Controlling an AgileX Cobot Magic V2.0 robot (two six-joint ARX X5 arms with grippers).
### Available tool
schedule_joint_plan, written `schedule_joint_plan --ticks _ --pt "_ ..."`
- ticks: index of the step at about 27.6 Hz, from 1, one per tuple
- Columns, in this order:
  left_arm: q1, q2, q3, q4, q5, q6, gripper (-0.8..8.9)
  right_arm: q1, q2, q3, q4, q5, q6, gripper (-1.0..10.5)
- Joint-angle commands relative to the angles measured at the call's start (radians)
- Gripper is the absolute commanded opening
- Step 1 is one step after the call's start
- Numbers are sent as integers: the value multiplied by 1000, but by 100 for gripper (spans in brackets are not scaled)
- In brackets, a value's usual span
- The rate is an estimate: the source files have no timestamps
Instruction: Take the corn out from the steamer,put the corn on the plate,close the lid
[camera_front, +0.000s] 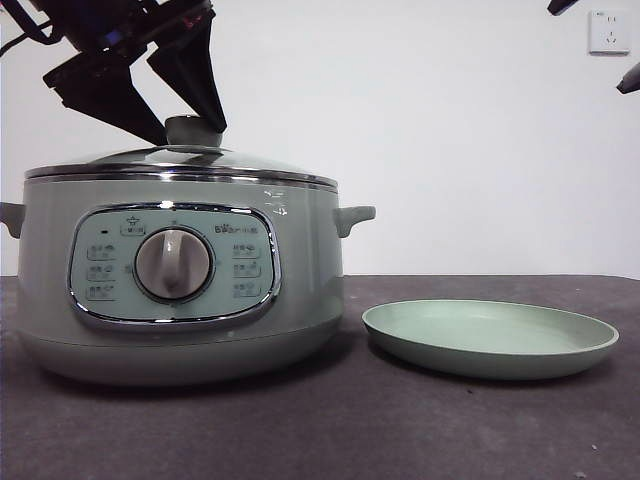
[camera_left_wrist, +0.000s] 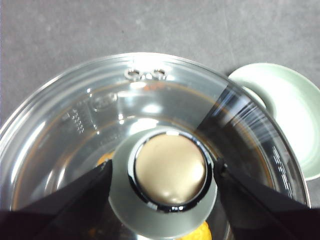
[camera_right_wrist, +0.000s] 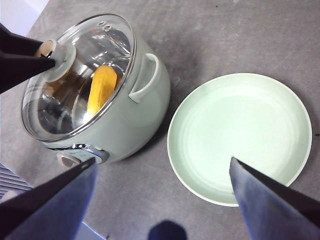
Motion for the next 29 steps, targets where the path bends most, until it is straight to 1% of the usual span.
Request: schedule_joint_plan --ticks 1,2,5,9,11,14,16,17,19,23,25,29 --pt "-4 10 -1 -4 4 -1 341 2 0 3 8 3 9 441" --pt "-4 11 -1 -3 4 -1 306 2 0 3 8 3 9 441" --pt "-4 11 0 -3 5 27 -14 2 0 3 8 3 10 441" --pt "-4 10 0 19 6 28 -9 3 0 3 14 2 11 440" --pt "-4 -6 0 39 4 27 -9 23 1 4 40 2 34 440" --pt "-2 -75 0 68 -8 24 -9 101 19 14 101 3 72 440" --pt "-2 -145 1 71 -57 23 -9 180 59 34 135 8 97 439" --pt "-2 -185 1 69 -90 23 -9 220 90 55 138 21 97 438" --pt "-2 -265 1 68 -161 24 -9 315 175 115 138 84 96 438" --pt "-2 -420 1 45 -318 26 -9 478 380 278 137 180 81 437" --pt "-2 -488 1 17 -380 28 -9 549 492 369 124 271 62 437" --pt "-2 -564 1 -21 -486 29 -9 621 651 512 53 357 32 437"
